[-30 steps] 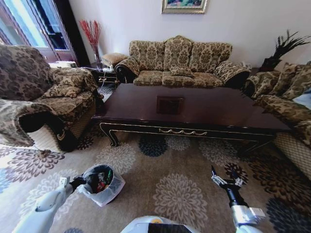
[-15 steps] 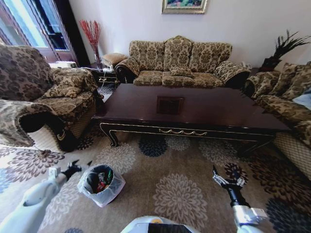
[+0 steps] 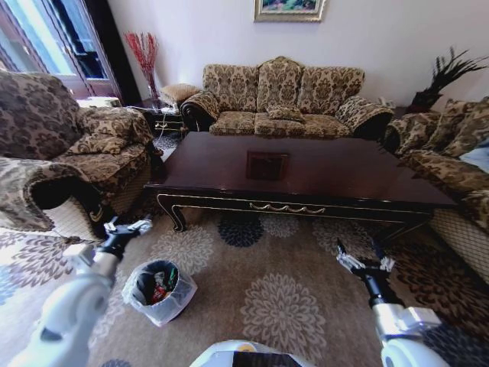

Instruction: Move to the front of the table and place the trash on the table into the trash bin.

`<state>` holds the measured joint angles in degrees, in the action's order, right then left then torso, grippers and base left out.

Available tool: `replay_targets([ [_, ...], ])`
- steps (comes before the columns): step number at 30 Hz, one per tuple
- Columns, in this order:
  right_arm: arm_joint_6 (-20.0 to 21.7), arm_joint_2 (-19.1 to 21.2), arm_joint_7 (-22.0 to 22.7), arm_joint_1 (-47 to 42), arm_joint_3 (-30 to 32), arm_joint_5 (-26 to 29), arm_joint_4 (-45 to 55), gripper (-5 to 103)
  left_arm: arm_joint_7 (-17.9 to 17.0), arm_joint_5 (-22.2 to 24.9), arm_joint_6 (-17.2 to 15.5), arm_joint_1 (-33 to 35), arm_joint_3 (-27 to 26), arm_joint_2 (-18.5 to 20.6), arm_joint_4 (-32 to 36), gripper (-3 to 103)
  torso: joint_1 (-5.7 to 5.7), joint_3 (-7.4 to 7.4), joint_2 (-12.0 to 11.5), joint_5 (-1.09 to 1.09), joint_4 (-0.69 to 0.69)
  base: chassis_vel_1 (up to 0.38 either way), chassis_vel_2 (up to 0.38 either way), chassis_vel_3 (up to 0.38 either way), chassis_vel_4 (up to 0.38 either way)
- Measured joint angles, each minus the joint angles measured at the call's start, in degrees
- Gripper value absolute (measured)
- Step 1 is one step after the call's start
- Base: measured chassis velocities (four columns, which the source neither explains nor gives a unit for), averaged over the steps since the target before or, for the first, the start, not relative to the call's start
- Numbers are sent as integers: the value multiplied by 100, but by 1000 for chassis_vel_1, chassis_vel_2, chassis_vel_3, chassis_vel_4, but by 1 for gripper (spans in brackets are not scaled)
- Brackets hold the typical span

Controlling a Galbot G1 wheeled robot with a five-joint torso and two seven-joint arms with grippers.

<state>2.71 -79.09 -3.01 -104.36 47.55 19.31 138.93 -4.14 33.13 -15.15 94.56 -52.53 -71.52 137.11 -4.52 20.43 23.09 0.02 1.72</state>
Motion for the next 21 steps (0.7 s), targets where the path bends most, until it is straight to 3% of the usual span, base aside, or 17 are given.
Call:
replay_targets([
  [3, 315, 107, -6, 47, -190, -95, 290, 100, 33, -588, 366, 270, 208, -325, 189, 100, -2, 2, 1, -1, -2, 0, 0, 0, 0],
  [8, 294, 359, -207, 302, -237, -180, 59, 100, 145, -906, 578, 451, 435, -448, 94, 100, -3, 3, 3, 0, 0, 0, 0, 0, 0],
  [21, 226, 442, -44, 447, -349, -619, -317, 100, 152, -1086, 460, 221, 663, -478, -126, 100, -5, 6, 6, -1, -1, 0, 0, 0, 0],
])
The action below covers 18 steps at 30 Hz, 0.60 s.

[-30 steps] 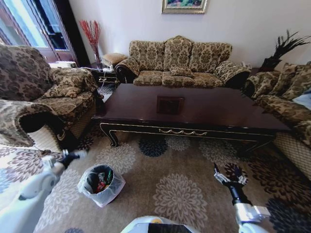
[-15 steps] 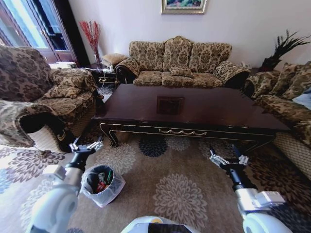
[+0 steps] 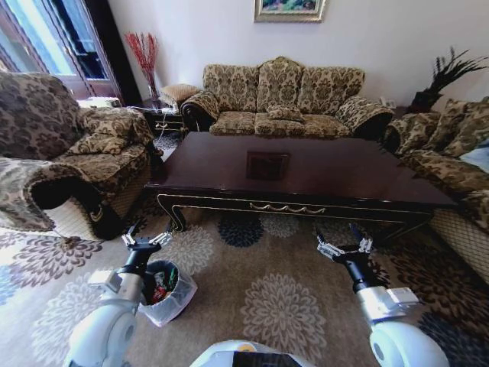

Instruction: Move to the front of the table and place the trash on the table into the trash bin.

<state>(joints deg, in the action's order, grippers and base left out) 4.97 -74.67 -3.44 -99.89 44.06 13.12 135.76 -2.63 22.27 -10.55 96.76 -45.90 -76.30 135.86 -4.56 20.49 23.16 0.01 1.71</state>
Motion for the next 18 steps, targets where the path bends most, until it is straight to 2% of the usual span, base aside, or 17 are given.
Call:
replay_targets([
  [6, -137, -53, -6, -100, 122, 4, -9, 100, -11, -27, -5, 11, 32, -7, 16, 100, 0, 0, 1, 0, 0, 0, 0, 0, 0],
  [12, -506, -132, -165, -214, 453, -176, -96, 100, -9, -90, 1, 10, 0, 8, 75, 100, 0, 1, 2, 0, 1, 0, 0, 0, 0],
  [18, -685, -181, -270, -325, 663, -120, -115, 100, -6, -96, -12, 0, -21, 51, 197, 100, -1, 1, 3, -1, 1, -35, -100, 30, 86],
])
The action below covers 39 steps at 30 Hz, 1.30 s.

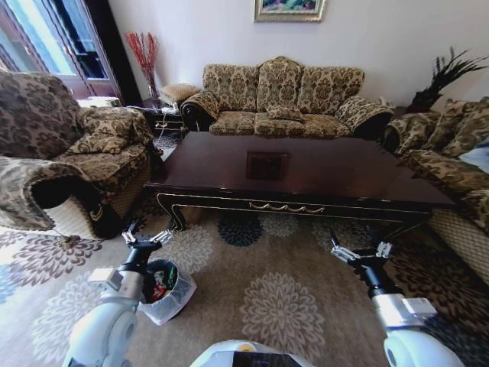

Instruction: Move to the front of the table and place the trash on the table into the trash bin.

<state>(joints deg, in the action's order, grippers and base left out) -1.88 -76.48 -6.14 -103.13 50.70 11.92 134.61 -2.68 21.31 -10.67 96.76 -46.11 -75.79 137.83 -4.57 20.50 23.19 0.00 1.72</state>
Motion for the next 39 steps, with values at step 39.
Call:
replay_targets([
  [39, -1, 280, -148, 519, -78, 343, -712, 100, -317, 86, -348, -536, 648, 133, -175, 100, -1, 1, 2, 2, -1, -105, -153, 109, 145],
])
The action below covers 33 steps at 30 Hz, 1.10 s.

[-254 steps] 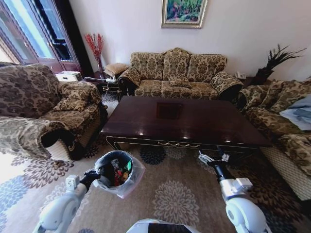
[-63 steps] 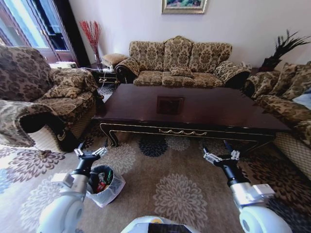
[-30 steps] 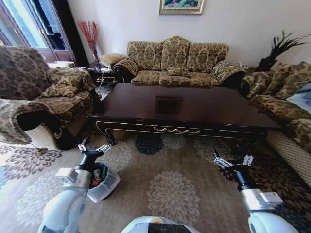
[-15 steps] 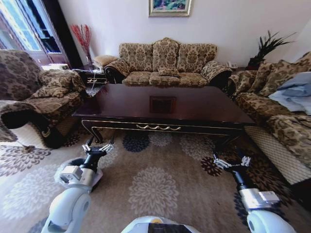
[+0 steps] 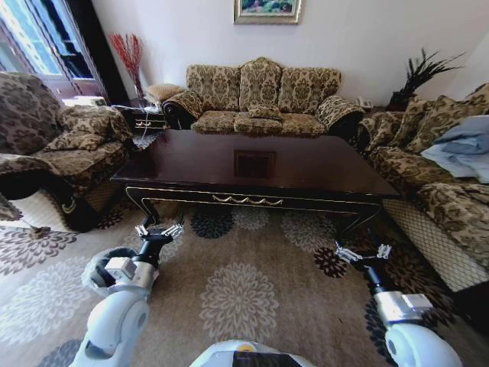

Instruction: Move to the front of the table and place the trash on the table into the trash bin.

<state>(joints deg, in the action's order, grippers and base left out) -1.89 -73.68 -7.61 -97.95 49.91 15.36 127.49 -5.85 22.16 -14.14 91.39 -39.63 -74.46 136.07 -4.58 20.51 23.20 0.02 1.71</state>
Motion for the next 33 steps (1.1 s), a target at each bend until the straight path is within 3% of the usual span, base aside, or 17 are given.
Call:
replay_targets([
  [33, 116, -135, 204, 30, -219, 38, 300, 100, -68, 91, 42, 48, -19, 39, 187, 100, 0, 0, 0, -2, 1, 0, 0, 0, 0],
])
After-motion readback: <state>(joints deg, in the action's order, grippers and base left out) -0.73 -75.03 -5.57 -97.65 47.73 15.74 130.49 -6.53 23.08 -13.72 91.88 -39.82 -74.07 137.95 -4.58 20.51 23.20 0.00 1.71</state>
